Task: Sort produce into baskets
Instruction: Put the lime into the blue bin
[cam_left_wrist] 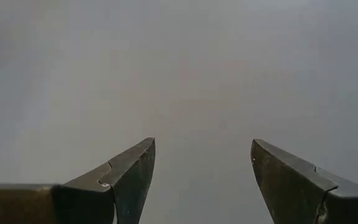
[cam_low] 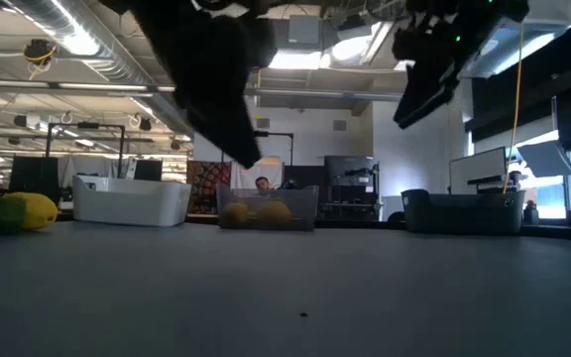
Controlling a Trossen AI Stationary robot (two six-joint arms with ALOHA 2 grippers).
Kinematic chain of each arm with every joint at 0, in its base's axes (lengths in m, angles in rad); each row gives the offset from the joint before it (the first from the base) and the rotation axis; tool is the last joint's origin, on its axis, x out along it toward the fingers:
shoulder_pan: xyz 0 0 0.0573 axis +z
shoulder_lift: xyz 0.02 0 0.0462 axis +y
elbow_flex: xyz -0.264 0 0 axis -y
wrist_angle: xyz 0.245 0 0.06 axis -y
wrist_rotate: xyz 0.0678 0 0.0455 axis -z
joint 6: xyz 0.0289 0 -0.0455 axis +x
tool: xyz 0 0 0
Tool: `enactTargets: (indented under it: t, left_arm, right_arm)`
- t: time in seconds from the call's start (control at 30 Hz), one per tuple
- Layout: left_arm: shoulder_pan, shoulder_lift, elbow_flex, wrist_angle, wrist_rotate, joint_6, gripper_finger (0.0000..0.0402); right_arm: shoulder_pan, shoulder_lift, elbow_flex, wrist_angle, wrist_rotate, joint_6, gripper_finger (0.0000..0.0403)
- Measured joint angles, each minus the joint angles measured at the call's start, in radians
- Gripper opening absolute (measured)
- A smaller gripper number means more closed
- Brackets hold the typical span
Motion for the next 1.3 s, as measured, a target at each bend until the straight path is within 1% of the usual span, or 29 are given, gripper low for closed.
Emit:
enactTargets:
  t: [0.17, 0.23, 0.33, 0.5, 0.7, 0.87, 1.03, 1.13, 1.3]
  left_arm:
    - [-0.019, 0.0, 0.0, -0.145, 0.005, -0.094, 0.026]
    - [-0.027, 0.0, 0.0, -0.215, 0.044, -0.128, 0.026]
    - [-0.044, 0.0, 0.0, -0.326, 0.062, -0.193, 0.026]
    - [-0.072, 0.0, 0.0, -0.532, 0.064, -0.299, 0.026]
    - [-0.095, 0.0, 0.0, -0.775, 0.064, -0.433, 0.026]
    - [-0.095, 0.0, 0.0, -0.911, 0.061, -0.518, 0.026]
    - [-0.095, 0.0, 0.0, -0.98, 0.06, -0.568, 0.026]
    - [-0.094, 0.0, -0.007, -0.976, 0.059, -0.578, 0.026]
    - [-0.094, 0.0, -0.076, -0.977, 0.063, -0.59, 0.026]
  right_arm:
    - [0.159, 0.037, -0.001, 0.017, 0.008, 0.044, 0.026]
    - [0.211, 0.061, 0.0, 0.024, 0.035, 0.074, 0.026]
    - [0.273, 0.103, 0.0, 0.052, 0.07, 0.107, 0.026]
    - [0.341, 0.178, 0.0, 0.094, 0.073, 0.118, 0.026]
    - [0.368, 0.267, 0.0, 0.156, 0.072, 0.132, 0.026]
    - [0.366, 0.318, 0.0, 0.175, 0.072, 0.132, 0.026]
    - [0.366, 0.345, 0.0, 0.169, 0.071, 0.138, 0.026]
    - [0.366, 0.351, 0.0, 0.164, 0.055, 0.139, 0.026]
    - [0.366, 0.354, 0.0, 0.162, 0.045, 0.14, 0.026]
